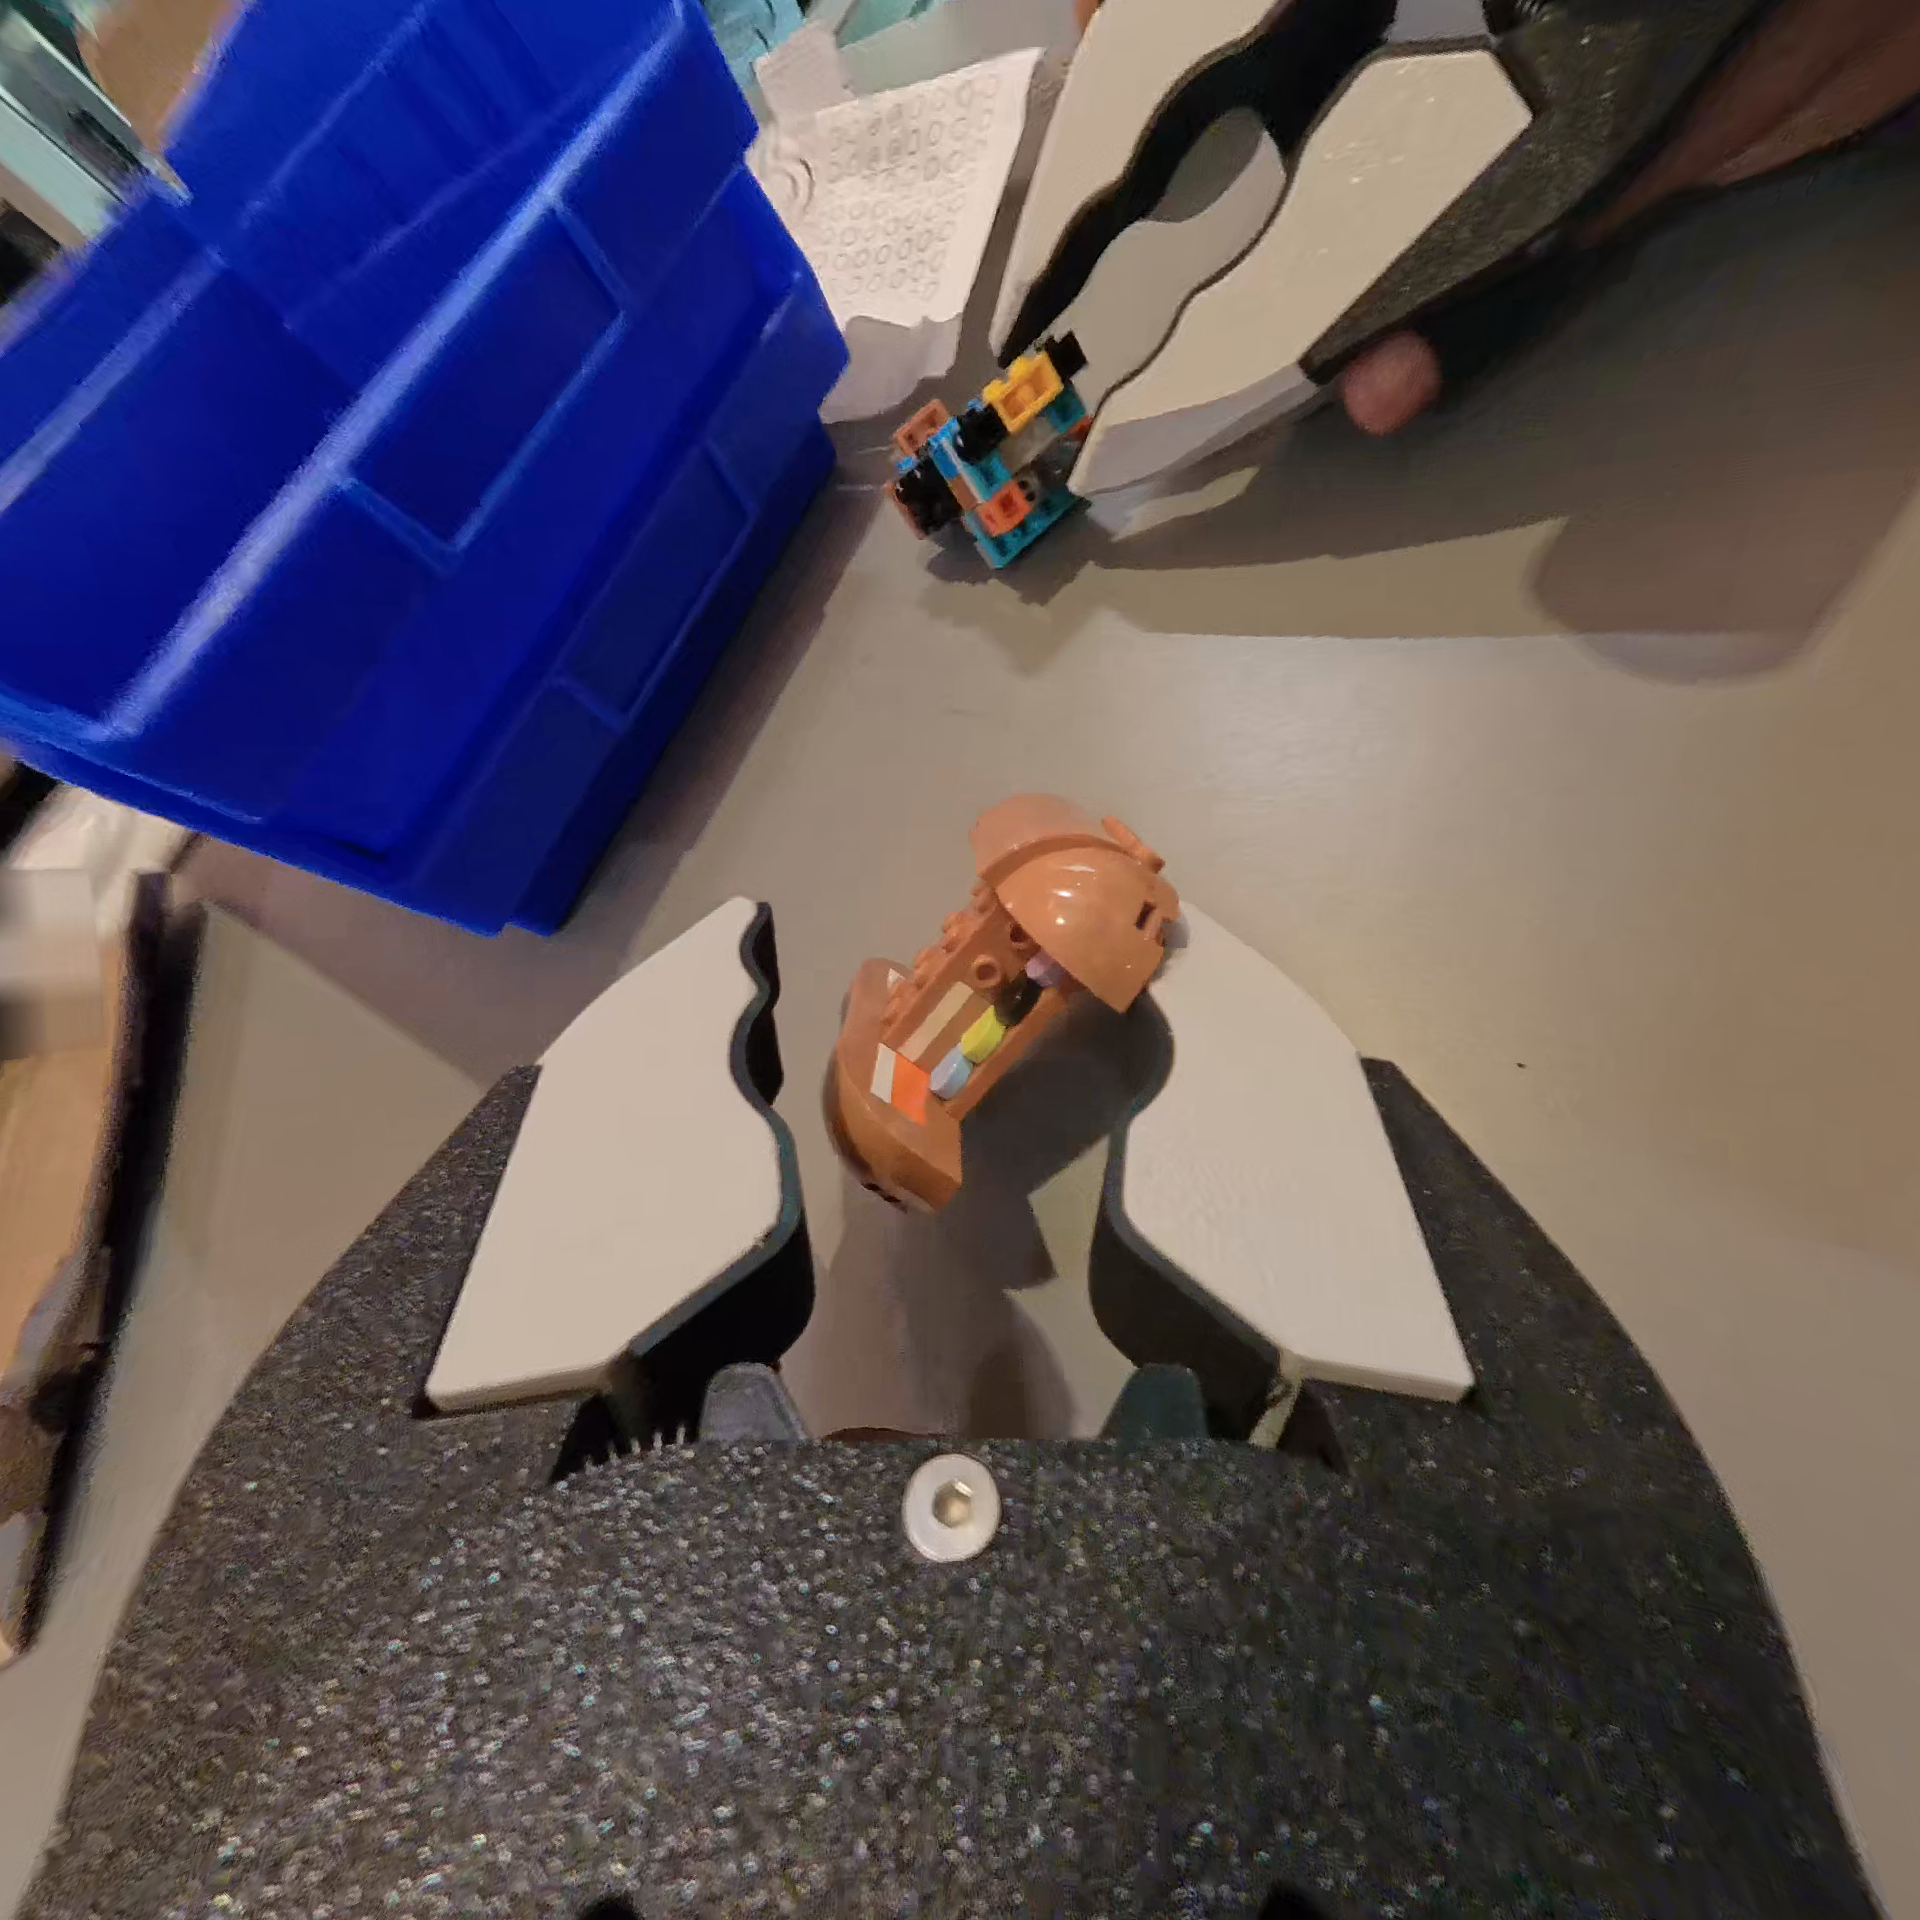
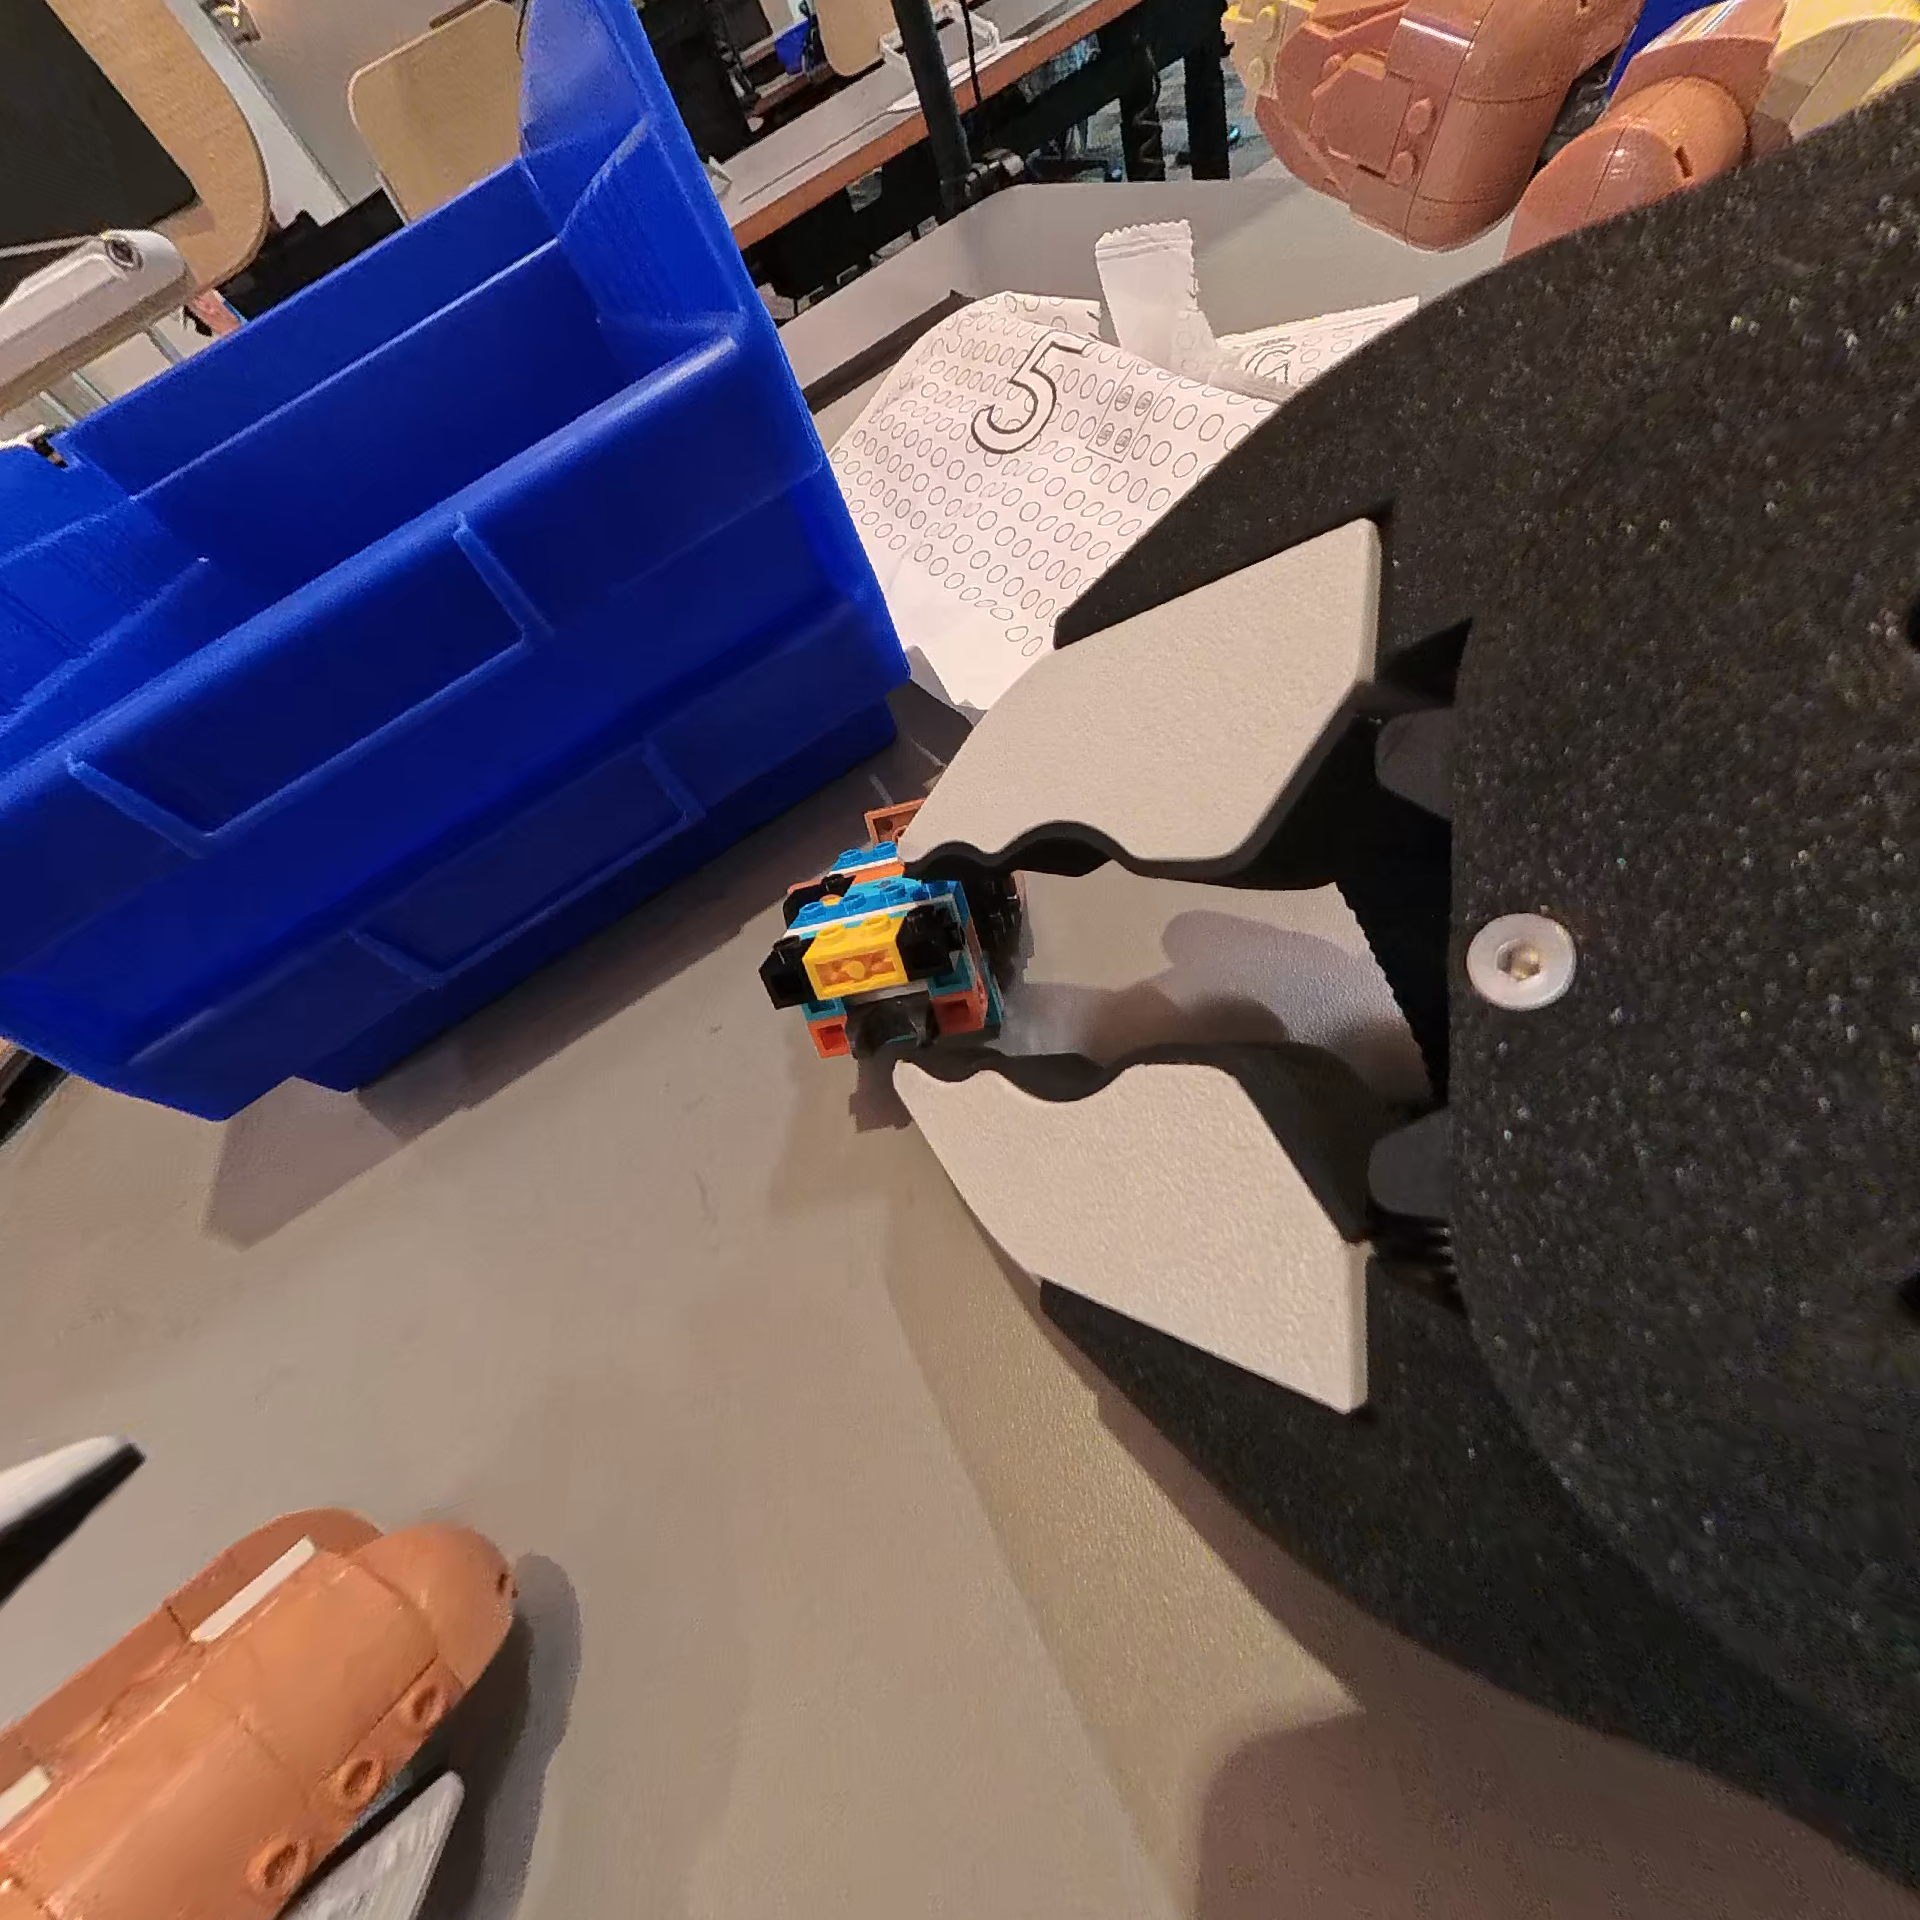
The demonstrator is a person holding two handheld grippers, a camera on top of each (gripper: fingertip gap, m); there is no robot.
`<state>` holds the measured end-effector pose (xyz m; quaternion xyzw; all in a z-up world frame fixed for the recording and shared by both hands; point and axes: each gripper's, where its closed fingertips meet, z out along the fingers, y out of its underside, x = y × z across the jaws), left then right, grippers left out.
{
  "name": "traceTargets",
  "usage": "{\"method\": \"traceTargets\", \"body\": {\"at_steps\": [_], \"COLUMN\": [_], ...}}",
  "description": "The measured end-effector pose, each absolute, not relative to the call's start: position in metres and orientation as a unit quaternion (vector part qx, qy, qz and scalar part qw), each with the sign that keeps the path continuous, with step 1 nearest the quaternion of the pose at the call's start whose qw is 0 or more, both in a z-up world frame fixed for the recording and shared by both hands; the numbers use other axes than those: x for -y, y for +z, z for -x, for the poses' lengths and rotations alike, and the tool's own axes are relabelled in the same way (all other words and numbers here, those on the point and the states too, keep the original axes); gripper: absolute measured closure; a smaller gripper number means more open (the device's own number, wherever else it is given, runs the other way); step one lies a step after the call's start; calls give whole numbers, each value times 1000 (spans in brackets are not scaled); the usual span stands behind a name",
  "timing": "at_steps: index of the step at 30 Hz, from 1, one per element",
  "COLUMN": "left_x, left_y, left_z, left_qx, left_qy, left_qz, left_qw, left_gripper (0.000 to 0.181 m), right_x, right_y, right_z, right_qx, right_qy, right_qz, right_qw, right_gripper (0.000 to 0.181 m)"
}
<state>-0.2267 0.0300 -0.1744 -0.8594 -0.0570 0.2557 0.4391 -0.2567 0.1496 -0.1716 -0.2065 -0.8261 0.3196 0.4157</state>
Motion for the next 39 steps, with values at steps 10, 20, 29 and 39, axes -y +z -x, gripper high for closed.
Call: {"method": "traceTargets", "body": {"at_steps": [10, 20, 29, 39], "left_x": [-12, -16, -14, -10], "left_y": [-193, -194, -196, -198], "left_z": [212, 194, 188, 177], "left_qx": [162, 105, 98, 88], "left_qy": [154, 148, 123, 105], "left_qz": [894, 909, 913, 922], "left_qw": [388, 374, 375, 362], "left_gripper": [118, 110, 98, 92], "right_x": [-150, -149, -149, -149], "right_y": [-172, -172, -172, -172], "right_z": [257, 257, 257, 258], "right_qx": [825, 825, 825, 825], "right_qy": [318, 317, 317, 316], "right_qz": [207, 207, 207, 207], "right_qw": [418, 420, 420, 421], "right_gripper": [151, 151, 151, 151]}}
